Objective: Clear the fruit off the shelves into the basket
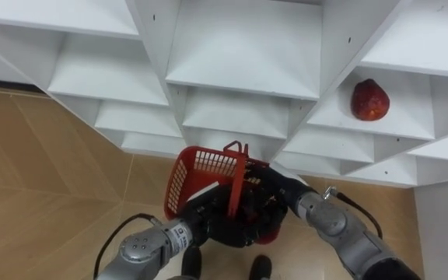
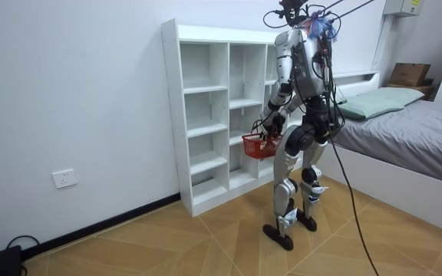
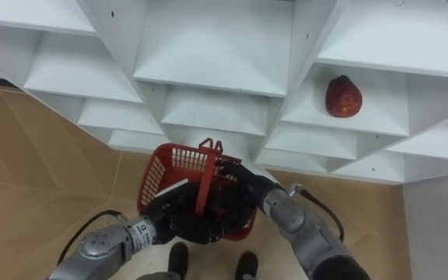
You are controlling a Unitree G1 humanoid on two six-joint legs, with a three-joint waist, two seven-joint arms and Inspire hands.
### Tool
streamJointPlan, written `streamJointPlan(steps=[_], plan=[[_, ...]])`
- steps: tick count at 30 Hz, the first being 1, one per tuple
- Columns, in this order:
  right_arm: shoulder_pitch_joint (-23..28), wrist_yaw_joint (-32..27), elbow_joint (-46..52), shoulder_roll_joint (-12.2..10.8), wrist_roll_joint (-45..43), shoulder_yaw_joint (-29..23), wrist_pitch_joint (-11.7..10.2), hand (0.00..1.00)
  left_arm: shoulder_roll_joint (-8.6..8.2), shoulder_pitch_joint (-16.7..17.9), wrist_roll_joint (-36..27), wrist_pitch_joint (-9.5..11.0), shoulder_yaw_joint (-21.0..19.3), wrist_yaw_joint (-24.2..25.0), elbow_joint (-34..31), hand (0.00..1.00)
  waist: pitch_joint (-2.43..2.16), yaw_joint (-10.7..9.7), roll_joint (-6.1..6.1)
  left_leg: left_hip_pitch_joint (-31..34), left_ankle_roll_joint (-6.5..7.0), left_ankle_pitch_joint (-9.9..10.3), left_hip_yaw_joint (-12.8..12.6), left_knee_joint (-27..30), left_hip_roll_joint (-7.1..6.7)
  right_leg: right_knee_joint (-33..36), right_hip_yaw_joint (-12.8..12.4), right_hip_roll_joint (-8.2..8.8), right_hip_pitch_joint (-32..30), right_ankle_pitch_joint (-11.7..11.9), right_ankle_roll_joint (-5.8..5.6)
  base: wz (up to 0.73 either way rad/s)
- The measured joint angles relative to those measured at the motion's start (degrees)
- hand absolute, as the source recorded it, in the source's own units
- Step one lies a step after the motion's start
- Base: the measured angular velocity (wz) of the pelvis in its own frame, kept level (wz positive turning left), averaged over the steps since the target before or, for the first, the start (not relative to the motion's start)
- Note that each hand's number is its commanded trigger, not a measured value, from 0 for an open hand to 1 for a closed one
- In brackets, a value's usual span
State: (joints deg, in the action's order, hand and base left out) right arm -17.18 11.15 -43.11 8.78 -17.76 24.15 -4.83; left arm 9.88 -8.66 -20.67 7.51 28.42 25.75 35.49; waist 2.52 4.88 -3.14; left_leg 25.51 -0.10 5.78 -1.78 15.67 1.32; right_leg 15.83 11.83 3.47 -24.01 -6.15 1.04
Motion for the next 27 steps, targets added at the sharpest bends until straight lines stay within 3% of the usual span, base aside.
streamJointPlan(steps=[27], plan=[[-0.1, 0.3, -1.3, 0.2, 0.0, 0.4, -0.2, 0.00, -0.16, -0.2, 2.4, 0.1, -0.1, -0.2, 0.0, 1.00, -0.13, 0.0, -0.15, -0.2, 0.01, 0.0, 0.0, 1.1, 0.05, 1.0, -0.1, 0.02, 0.2, 0.1, 0.12, 0.00]])
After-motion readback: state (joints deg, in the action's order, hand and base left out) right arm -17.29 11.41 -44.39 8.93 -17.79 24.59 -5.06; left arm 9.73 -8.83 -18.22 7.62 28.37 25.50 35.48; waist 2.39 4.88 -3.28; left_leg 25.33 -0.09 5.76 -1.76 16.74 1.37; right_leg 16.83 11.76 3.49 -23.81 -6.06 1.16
